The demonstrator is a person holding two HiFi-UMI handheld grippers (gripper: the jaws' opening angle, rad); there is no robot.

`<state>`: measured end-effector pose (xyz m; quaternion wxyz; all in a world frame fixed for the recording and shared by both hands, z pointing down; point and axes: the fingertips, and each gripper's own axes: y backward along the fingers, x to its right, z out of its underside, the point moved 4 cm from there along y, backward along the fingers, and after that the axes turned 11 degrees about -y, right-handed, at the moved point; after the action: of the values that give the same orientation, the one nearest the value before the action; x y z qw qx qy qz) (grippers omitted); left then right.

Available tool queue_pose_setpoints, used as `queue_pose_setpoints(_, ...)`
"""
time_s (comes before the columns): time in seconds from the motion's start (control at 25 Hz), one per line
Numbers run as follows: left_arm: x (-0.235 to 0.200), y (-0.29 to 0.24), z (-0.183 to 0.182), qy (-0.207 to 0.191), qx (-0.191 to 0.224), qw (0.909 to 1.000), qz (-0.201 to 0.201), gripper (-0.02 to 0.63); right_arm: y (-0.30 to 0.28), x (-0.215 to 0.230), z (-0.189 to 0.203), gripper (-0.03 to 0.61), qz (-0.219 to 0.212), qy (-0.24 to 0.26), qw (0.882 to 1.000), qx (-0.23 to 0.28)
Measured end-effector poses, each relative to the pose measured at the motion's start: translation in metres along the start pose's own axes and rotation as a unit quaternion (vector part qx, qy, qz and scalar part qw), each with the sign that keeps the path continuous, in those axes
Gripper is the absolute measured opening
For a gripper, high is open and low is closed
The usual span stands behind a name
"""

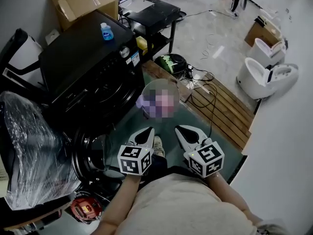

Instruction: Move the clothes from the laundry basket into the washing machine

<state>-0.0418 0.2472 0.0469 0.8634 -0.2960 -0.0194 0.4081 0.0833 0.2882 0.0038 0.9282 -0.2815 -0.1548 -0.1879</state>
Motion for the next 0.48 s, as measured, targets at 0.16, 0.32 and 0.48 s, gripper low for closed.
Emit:
queue_pose_setpoints(0.16,-0.036,-0.029,-0.023,-0.005,-0.01,0.9999,0.008,0.0,-0.036,0.019,-0.03,0.026,0.011,-0.006,1.0,0.003)
queue_pose_setpoints(0.32,-0.058,-0.053,-0.037,-0.02,-0.028,0.9992,0.019,0.0,-0.064,0.035,-0.047,0.026,0.018,-0.009,1.0,0.002)
queue_pose_setpoints(0.48,-0.07,-0.071,-0.04,-0.024,-0.054,0.9978,0.029,0.0,-0.088,0.049,-0.052,0.026,0.012,-0.004,1.0,-0.013)
